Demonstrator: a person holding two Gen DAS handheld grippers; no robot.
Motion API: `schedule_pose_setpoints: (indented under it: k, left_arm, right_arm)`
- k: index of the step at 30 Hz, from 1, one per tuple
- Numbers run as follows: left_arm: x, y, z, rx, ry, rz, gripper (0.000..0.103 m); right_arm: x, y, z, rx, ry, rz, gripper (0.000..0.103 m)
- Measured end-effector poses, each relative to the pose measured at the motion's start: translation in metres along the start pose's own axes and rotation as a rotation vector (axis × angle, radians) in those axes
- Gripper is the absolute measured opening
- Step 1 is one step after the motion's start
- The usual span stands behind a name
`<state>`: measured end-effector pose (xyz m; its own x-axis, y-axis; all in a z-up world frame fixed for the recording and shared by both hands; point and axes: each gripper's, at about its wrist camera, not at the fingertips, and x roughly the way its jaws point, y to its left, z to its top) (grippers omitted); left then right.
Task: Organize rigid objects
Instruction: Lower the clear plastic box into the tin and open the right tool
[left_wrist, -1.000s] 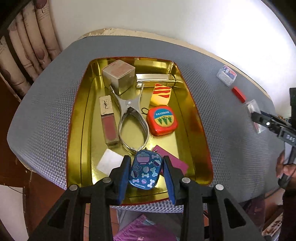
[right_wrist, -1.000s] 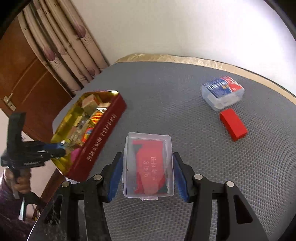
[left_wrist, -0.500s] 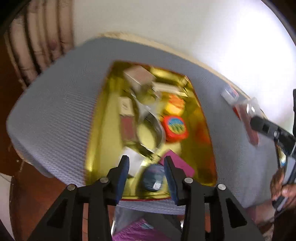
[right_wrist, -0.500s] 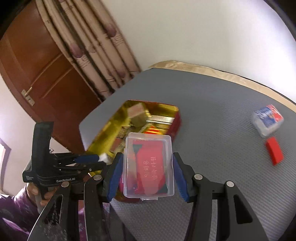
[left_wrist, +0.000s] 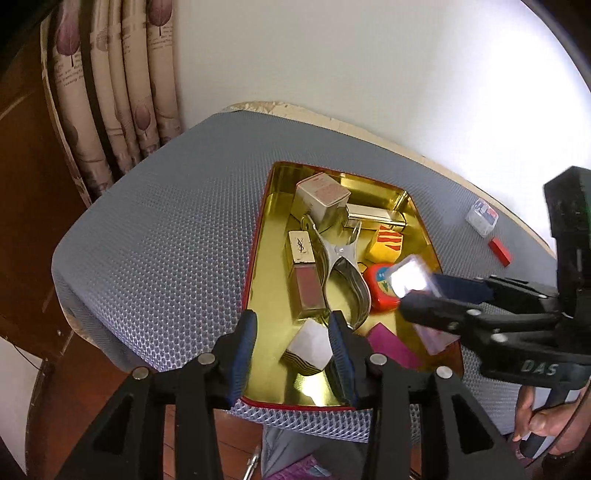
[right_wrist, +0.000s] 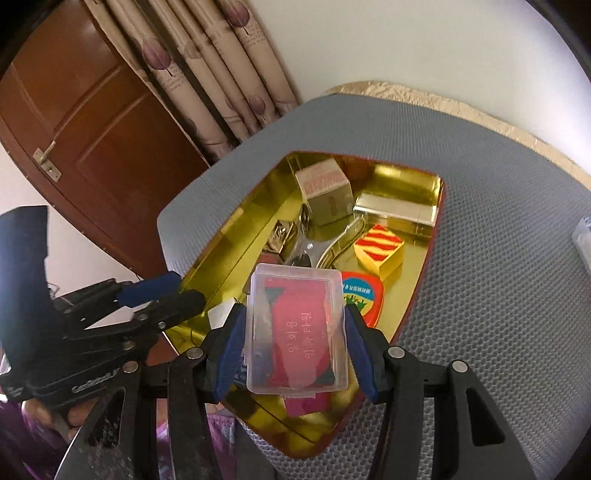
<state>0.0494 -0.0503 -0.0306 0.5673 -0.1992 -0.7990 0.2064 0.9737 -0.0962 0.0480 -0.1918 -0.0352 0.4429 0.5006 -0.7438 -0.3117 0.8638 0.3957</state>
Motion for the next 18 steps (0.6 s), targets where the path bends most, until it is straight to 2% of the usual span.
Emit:
schedule_pose_setpoints:
  k: [3, 11, 18]
  left_arm:
    - [-0.002, -0.003, -0.001, 0.023, -0.023, 0.037, 0.041]
    - [-0.001, -0.011, -0.003, 0.062, -0.025, 0.063, 0.041]
    - [0.001, -0.014, -0.005, 0.088, -0.017, 0.076, 0.041]
  right_arm:
    - [0.006, -0.001, -0.001, 0.003, 0.011, -0.022, 0.05]
    - [0.013, -0.002, -0.001, 0.012, 0.022, -0.037, 0.051]
    - [0.0, -0.006, 0.001, 0.037, -0.031, -0.029, 0.052]
